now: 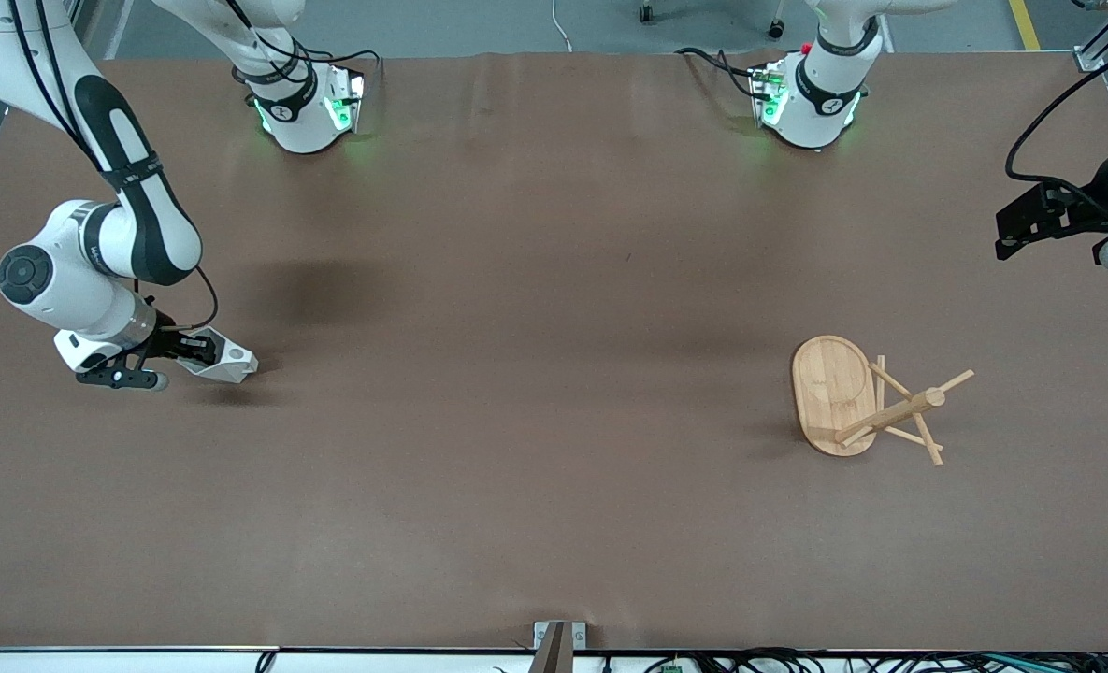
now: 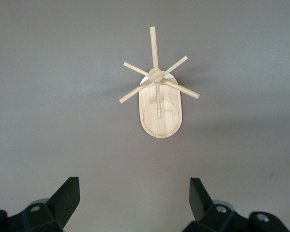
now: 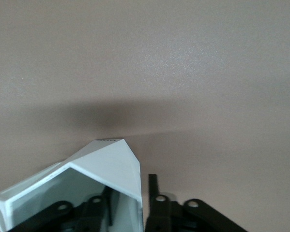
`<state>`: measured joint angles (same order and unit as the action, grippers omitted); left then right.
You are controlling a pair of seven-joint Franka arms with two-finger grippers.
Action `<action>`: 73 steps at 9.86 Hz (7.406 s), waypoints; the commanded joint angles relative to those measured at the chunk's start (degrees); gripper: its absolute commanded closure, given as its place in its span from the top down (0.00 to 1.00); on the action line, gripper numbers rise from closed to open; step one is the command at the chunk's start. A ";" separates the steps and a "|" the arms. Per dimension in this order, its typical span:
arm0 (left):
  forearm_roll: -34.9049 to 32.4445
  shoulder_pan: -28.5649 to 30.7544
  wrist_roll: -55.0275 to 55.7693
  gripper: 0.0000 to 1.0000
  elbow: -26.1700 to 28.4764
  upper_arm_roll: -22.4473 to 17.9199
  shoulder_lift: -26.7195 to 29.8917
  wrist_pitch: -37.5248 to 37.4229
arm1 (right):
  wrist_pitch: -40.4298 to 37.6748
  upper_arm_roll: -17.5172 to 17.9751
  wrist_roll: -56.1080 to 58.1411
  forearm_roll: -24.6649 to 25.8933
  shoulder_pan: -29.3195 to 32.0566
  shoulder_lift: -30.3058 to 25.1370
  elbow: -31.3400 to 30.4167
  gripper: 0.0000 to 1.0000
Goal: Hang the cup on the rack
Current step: 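Lift the white cup with the right gripper and raise it, then carry the cup toward center while the left gripper reaches for it, then grasp the cup with the left gripper and open the right gripper, then carry the cup to the rack while the right gripper withdraws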
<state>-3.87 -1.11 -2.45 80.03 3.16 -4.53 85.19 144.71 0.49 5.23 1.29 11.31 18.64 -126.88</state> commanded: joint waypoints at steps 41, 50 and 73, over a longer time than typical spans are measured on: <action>8.88 -23.94 -26.83 0.96 0.04 20.66 -18.94 20.73 | -36.78 31.94 22.02 -88.47 -6.22 -0.10 14.38 0.00; 8.44 -22.36 -26.91 0.00 -0.49 20.49 -16.66 18.25 | -36.25 31.94 20.43 -88.39 -5.78 -0.71 14.46 1.00; 13.45 0.31 7.02 0.00 23.65 13.55 -4.97 27.02 | -56.69 6.01 -13.12 -0.41 -3.14 -14.24 43.64 1.00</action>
<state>8.53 -1.46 5.42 96.12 17.39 -11.65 108.11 91.33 6.65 -3.83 0.21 8.41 4.58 -84.88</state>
